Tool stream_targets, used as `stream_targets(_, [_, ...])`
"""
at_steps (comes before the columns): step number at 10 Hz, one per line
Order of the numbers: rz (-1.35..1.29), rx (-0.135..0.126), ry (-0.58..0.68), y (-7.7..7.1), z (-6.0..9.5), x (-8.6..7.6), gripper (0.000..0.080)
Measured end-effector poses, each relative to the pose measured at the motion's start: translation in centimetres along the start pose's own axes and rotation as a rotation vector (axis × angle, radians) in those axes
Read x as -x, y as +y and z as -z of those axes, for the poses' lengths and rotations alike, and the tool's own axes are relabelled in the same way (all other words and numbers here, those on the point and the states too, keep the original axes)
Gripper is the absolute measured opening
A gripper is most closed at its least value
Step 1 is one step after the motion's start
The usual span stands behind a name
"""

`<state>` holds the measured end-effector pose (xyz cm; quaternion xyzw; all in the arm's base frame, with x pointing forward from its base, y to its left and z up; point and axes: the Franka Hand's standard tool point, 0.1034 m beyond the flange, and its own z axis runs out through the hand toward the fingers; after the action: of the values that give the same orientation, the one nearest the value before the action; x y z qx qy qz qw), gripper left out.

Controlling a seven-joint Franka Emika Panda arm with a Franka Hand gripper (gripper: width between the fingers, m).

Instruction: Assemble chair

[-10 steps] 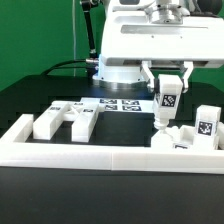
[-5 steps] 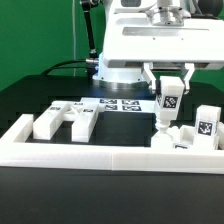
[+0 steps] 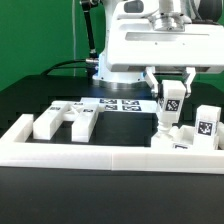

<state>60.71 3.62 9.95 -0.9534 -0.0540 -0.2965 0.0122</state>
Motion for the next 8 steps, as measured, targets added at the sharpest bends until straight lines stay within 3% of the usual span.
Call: stream_targets(8, [0.001,-0.005,-0.024,-0.2,-1.0,1.2,0.0291])
